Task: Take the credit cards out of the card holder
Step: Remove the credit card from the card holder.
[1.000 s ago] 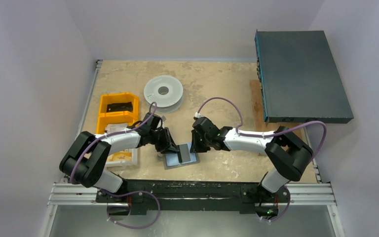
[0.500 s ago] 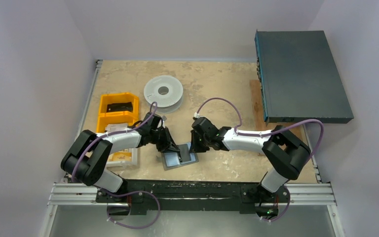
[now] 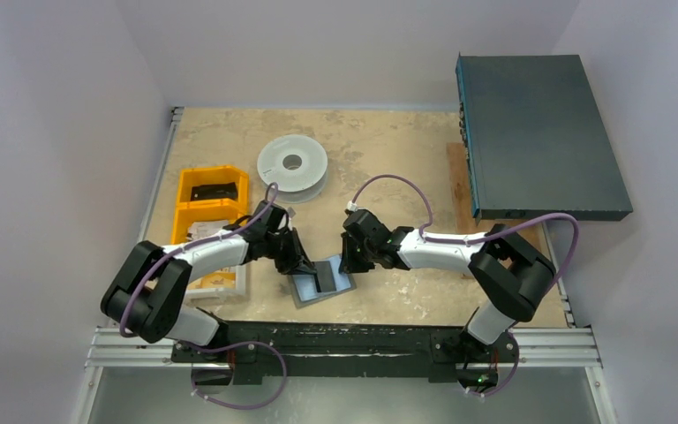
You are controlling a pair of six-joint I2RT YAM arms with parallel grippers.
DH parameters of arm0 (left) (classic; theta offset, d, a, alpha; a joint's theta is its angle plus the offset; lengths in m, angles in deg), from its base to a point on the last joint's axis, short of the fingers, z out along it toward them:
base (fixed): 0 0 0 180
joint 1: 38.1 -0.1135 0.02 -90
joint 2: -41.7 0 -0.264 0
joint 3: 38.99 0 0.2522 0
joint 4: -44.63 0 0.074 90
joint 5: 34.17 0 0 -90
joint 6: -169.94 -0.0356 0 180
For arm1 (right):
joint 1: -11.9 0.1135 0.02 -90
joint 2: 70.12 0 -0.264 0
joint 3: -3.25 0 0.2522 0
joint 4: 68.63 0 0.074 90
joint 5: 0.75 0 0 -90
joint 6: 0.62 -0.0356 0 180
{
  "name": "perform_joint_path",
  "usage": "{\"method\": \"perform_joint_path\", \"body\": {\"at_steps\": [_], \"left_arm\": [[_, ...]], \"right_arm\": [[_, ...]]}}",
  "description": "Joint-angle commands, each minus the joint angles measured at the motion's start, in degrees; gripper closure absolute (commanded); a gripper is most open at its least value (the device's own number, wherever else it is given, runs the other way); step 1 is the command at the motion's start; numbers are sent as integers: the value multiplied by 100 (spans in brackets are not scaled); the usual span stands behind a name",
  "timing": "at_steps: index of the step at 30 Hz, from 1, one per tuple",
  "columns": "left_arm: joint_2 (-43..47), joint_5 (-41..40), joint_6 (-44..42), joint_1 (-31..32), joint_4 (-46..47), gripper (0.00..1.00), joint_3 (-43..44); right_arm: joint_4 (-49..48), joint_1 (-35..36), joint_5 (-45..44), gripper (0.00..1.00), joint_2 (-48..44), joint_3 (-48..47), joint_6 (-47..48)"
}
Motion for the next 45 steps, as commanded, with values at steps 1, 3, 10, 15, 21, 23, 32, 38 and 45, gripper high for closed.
{"method": "perform_joint_path", "body": {"at_steps": [1,3,10,15,21,23,32,38,45], "left_arm": [[197,-234,-321,-116,-465,100,103],[271,-252,-368,-167,-542,100,73],[530,-399,-635,-305,-924,100,113],[596,-437,-812,-300,-1224,100,254],[537,-661,-1117,-308,-1674,100,477],[513,-646,-1152,-310,-1671,100,452],[45,95,-504,-251,-286,100,70],[-433,115,-196,-174,178,100,90],[-708,57,-147,-151,297,100,169]], "right_arm": [[79,10,-34,94,164,67,13],[76,7,-33,94,156,78,21],[25,11,17,94,137,74,33],[42,11,-5,94,65,43,64],[-16,11,7,94,56,92,49],[-19,11,3,94,41,118,36],[149,20,-165,75,-562,-92,101],[371,43,-267,64,-664,-312,214],[559,339,-480,64,-204,-454,245]]}}
